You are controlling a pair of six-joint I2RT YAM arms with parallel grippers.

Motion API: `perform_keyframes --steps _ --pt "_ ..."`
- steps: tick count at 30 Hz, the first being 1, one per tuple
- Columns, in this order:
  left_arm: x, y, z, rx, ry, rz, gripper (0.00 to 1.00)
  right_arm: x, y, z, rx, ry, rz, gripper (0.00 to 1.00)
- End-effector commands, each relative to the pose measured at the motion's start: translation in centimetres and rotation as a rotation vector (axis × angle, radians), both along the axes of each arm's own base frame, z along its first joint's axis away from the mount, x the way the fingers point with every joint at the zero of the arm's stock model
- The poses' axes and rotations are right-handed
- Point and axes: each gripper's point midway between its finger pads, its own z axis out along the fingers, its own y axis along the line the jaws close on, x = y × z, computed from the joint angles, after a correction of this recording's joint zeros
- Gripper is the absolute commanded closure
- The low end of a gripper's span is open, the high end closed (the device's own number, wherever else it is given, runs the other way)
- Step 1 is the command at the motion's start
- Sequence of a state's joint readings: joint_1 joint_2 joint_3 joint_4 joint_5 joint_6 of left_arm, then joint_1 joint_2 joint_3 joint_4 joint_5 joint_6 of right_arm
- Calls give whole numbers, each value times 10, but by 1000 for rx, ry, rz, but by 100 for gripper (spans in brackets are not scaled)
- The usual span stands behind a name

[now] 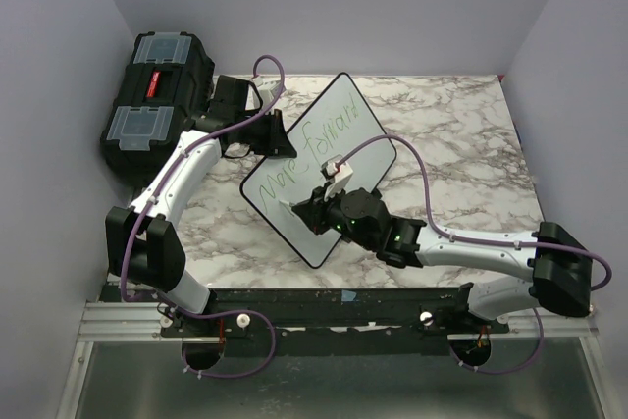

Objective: Write a sentence on the whiteboard

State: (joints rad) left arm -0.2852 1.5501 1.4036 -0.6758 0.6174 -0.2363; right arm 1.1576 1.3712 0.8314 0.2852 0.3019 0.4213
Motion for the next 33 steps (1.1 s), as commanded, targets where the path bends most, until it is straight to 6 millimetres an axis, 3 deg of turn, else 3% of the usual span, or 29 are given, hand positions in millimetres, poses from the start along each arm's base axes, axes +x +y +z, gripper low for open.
perform_keyframes --steps 1,23,33 --pt "1 16 -26 172 -53 1 100 -17 -34 -95 -265 142 -3 99" --pt "0 16 -24 171 -59 4 100 -34 -65 -113 -297 220 -32 99" --pt "1 16 -25 174 -57 4 100 -21 -42 -75 -253 159 -16 99"
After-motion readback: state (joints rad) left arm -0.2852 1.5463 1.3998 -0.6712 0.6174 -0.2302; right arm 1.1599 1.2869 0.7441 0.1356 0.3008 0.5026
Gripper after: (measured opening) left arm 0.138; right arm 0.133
